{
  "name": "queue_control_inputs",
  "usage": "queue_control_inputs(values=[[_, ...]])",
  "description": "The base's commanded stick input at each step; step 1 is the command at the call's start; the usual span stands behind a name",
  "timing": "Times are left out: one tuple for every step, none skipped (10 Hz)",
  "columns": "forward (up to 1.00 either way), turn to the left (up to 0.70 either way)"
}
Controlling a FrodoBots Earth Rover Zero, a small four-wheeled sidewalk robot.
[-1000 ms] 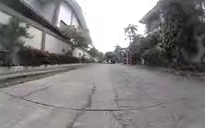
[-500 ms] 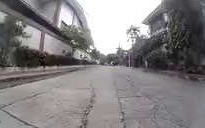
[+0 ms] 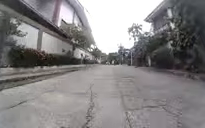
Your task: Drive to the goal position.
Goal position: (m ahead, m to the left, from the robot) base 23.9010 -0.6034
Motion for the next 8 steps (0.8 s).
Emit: queue_control_inputs(values=[[1.0,0.04],[1.0,0.04],[1.0,0.04],[1.0,0.04],[1.0,0.04],[1.0,0.04],[1.0,0.01],[1.0,-0.28]])
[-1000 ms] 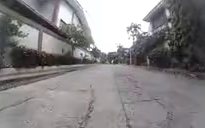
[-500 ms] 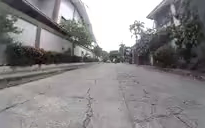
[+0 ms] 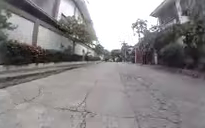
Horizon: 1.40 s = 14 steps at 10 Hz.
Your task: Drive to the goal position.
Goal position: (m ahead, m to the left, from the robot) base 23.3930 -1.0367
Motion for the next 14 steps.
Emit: queue_control_inputs(values=[[1.0,-0.04],[1.0,0.04],[1.0,0.04],[1.0,0.04],[1.0,0.04],[1.0,0.04],[1.0,0.04],[1.0,0.04],[1.0,0.04],[1.0,0.04],[1.0,0.02],[1.0,-0.36],[1.0,-0.36],[1.0,-0.36]])
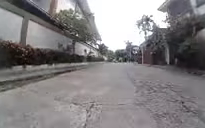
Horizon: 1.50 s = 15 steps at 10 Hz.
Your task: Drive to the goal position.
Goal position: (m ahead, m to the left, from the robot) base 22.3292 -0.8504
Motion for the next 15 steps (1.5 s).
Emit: queue_control_inputs(values=[[1.0,-0.17],[1.0,0.04],[1.0,0.04],[1.0,0.04],[1.0,0.04],[1.0,0.04],[1.0,-0.3],[1.0,-0.36],[1.0,-0.08],[1.0,0.04],[1.0,0.04],[1.0,0.04],[1.0,0.04],[1.0,0.04],[1.0,0.04]])
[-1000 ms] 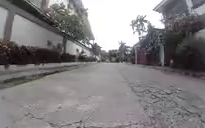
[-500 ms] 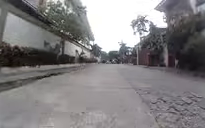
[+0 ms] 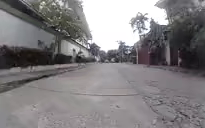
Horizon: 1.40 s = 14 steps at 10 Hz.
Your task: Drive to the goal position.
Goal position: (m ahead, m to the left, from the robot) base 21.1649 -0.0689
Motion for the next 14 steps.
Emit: queue_control_inputs(values=[[1.0,0.04],[1.0,0.04],[1.0,0.04],[1.0,0.04],[1.0,0.04],[1.0,0.04],[1.0,0.04],[1.0,0.04],[1.0,0.02],[1.0,-0.23],[1.0,-0.36],[1.0,-0.05],[1.0,0.04],[1.0,0.04]])
